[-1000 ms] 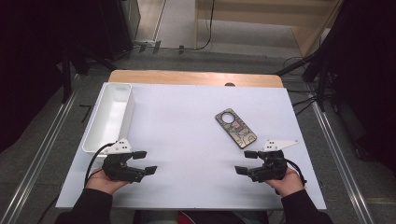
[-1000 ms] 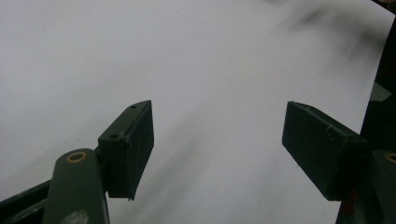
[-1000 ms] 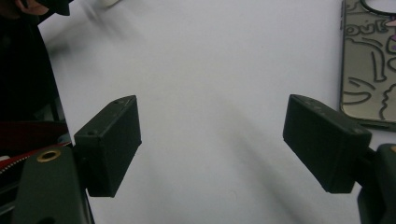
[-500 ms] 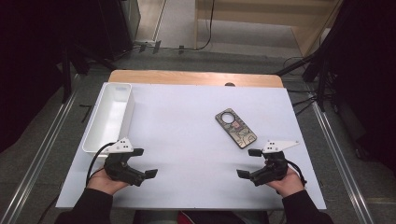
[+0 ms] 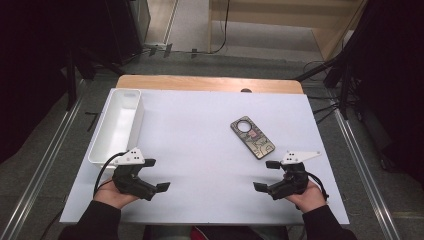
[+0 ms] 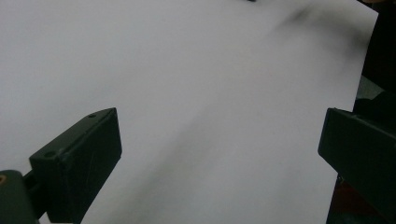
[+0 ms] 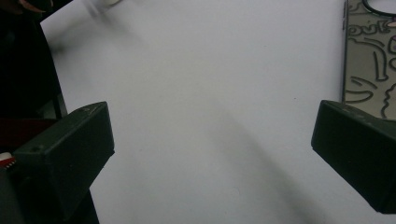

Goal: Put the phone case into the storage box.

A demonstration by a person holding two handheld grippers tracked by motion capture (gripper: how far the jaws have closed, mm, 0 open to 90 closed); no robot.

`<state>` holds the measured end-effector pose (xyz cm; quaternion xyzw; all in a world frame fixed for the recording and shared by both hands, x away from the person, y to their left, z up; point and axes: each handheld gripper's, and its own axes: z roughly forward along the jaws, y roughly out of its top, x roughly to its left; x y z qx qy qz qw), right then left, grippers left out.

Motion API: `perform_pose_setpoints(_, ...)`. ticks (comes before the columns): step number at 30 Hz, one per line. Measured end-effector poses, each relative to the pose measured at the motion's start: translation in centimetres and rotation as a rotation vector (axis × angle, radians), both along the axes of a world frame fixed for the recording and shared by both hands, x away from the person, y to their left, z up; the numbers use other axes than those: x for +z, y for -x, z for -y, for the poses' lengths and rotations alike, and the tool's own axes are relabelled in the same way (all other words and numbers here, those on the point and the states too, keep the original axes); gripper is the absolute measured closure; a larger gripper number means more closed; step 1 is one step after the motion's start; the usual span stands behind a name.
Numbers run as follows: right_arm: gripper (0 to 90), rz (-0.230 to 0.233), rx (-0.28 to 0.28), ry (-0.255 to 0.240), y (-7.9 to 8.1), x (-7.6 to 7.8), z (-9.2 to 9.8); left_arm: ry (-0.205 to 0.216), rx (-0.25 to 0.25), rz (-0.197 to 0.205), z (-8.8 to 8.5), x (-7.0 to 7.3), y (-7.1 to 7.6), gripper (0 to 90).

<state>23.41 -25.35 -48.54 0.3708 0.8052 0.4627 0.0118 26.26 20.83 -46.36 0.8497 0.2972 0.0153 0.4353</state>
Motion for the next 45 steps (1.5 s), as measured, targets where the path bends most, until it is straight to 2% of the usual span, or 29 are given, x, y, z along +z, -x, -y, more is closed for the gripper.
perform_pose_setpoints(5, 0.0, 0.000, -0.002, 0.005, 0.1, 0.0, -0.1, 0.002, 0.006, 0.002, -0.3, 0.0, -0.2, 0.0)
perform_pose_setpoints(10, 0.0, -0.014, -0.004, 0.012, 0.0, 0.0, -0.1, 0.022, 0.021, -0.013, -0.5, 0.1, -0.3, 0.0)
perform_pose_setpoints(19, 0.0, -0.011, -0.010, 0.014, -0.1, 0.1, 0.0, 0.012, 0.018, -0.012, -0.6, -0.1, -0.4, 0.0)
perform_pose_setpoints(22, 0.0, -0.010, -0.009, 0.016, -0.1, 0.1, 0.0, 0.013, 0.022, -0.023, -0.6, 0.0, -0.4, 0.0)
perform_pose_setpoints(26, 0.0, -0.015, -0.006, 0.019, -0.1, 0.2, -0.1, 0.003, 0.021, -0.006, -0.6, 0.0, -0.4, 3.5)
perform_pose_setpoints(30, 0.0, -0.019, -0.012, 0.021, -0.2, 0.3, -0.1, 0.004, 0.019, -0.012, -0.6, -0.1, -0.4, 3.5)
perform_pose_setpoints(36, 0.0, -0.003, -0.023, 0.031, -0.5, 0.6, 0.1, 0.002, 0.017, -0.008, -0.6, -0.1, -0.4, 3.5)
perform_pose_setpoints(45, 0.0, -0.006, -0.047, 0.040, -1.6, 0.8, 0.1, -0.001, 0.015, -0.009, -0.5, -0.2, -0.4, 3.5)
